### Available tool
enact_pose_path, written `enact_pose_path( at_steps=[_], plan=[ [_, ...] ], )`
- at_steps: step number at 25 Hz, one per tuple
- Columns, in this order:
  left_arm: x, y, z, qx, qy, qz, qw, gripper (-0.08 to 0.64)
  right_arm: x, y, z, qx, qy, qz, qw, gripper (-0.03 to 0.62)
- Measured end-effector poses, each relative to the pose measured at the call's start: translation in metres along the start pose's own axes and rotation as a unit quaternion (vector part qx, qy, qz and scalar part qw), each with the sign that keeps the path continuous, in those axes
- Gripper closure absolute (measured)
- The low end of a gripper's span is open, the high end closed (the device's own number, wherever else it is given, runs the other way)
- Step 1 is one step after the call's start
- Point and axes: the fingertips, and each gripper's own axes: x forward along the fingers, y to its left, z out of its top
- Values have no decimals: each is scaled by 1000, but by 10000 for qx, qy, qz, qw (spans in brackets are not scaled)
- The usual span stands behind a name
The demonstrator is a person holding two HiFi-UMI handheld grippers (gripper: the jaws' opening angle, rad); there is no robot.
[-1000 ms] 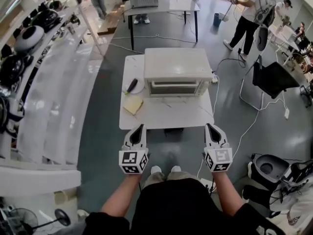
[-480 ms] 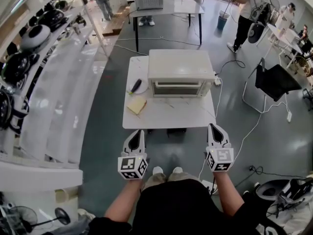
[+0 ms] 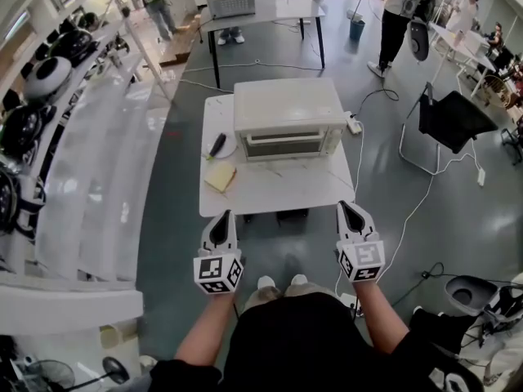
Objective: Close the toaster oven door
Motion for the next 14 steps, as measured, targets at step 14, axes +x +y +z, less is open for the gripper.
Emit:
enact_pose_path(
  at_steps=[14],
  plan=[
    [13, -28, 4, -10, -86, -105, 9999, 541, -7, -6, 22, -21, -463, 179, 9988, 571]
  ],
)
